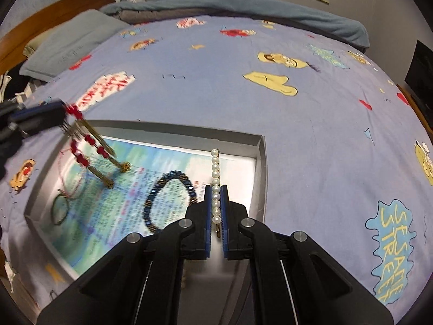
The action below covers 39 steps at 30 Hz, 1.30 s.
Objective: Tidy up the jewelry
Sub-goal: 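Carry the red-bead chain and pearl hair pin into the gray box with both tools, then open both tools to release the chain and pin in the box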
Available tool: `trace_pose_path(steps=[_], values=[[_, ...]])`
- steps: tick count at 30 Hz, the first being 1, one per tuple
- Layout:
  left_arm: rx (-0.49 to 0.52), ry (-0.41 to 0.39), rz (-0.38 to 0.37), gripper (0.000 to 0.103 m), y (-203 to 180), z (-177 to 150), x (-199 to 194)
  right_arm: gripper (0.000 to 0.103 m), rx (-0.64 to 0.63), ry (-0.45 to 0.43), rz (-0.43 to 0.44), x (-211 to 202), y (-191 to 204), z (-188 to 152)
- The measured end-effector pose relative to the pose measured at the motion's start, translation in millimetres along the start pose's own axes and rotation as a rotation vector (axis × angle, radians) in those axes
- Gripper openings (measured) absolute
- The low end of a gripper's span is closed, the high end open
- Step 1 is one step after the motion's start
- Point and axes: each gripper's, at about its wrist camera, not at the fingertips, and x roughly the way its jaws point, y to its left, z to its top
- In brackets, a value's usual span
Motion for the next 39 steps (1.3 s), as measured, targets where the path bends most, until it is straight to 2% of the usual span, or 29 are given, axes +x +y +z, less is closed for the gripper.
trace_pose_path(steps=[4, 12, 23, 27, 31, 33, 37, 39], values=[[-0.038, 0.079, 0.004, 0.008, 3, -15, 31, 0.006, 0.001, 0.023, -0.009, 8, -3, 1], [-0.053, 0.146, 0.023, 0.008, 9, -28, 54, 0.006, -0.039, 0.039, -0.034, 15, 3, 1], [-0.062, 0.171, 0.022, 0.009, 9, -30, 59, 0.006, -0.056, 0.044, -0.057, 20, 7, 1], [-0.05, 0.165, 0.03, 0.025, 6, -31, 58, 0.006, -0.067, 0.042, -0.059, 19, 9, 0], [-0.044, 0.141, 0.036, 0.035, 3, -30, 53, 0.007, -0.081, 0.041, -0.074, 16, 11, -2], [-0.047, 0.122, 0.041, 0.043, 2, -29, 47, 0.018, -0.085, 0.033, -0.079, 12, 12, -2], [-0.048, 0.089, 0.043, 0.053, -1, -29, 33, 0.026, -0.093, 0.019, -0.095, 4, 15, -3], [-0.053, 0.075, 0.048, 0.06, -2, -29, 25, 0.036, -0.09, 0.012, -0.092, -1, 15, -4]])
